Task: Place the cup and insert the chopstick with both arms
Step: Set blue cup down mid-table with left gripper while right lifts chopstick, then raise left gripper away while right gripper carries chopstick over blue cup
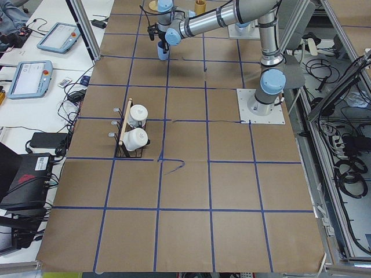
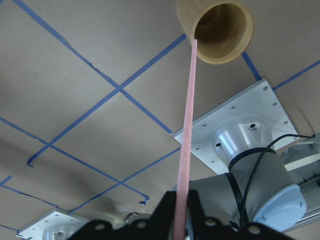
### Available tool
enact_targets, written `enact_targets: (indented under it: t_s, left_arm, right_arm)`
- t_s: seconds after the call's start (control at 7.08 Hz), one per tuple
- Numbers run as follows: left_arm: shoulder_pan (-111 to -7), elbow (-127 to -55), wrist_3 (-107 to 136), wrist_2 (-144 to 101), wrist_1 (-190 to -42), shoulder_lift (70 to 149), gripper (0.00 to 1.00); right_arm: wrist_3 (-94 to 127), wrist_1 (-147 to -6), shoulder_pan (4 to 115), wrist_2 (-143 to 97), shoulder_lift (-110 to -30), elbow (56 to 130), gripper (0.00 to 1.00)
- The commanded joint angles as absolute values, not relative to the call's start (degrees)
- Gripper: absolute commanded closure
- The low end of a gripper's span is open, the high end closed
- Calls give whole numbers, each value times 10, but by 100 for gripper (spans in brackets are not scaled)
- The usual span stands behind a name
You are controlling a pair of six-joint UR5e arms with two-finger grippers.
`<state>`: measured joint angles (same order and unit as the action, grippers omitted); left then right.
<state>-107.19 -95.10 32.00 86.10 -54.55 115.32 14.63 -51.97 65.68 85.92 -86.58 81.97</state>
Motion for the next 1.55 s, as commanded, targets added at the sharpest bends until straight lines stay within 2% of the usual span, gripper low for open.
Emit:
enact_targets:
  t_s: [0.0, 0.56, 0.85, 1.13, 1.41]
  left_arm:
    - [-1062, -931, 312, 854, -548, 1130, 0]
    - [-913, -816, 37, 862, -774, 1038, 0]
    - [-856, -807, -46, 937, -827, 986, 0]
    - [-846, -816, -47, 894, -824, 966, 0]
    - [-843, -822, -61, 896, -824, 965, 0]
  right_arm:
    - [167, -518, 678, 810, -867, 812, 100]
    - [280, -588, 779, 658, -844, 798, 100]
    - [441, -708, 888, 601, -795, 767, 100]
    - [517, -789, 929, 529, -734, 714, 100]
    - [594, -887, 962, 485, -690, 707, 100]
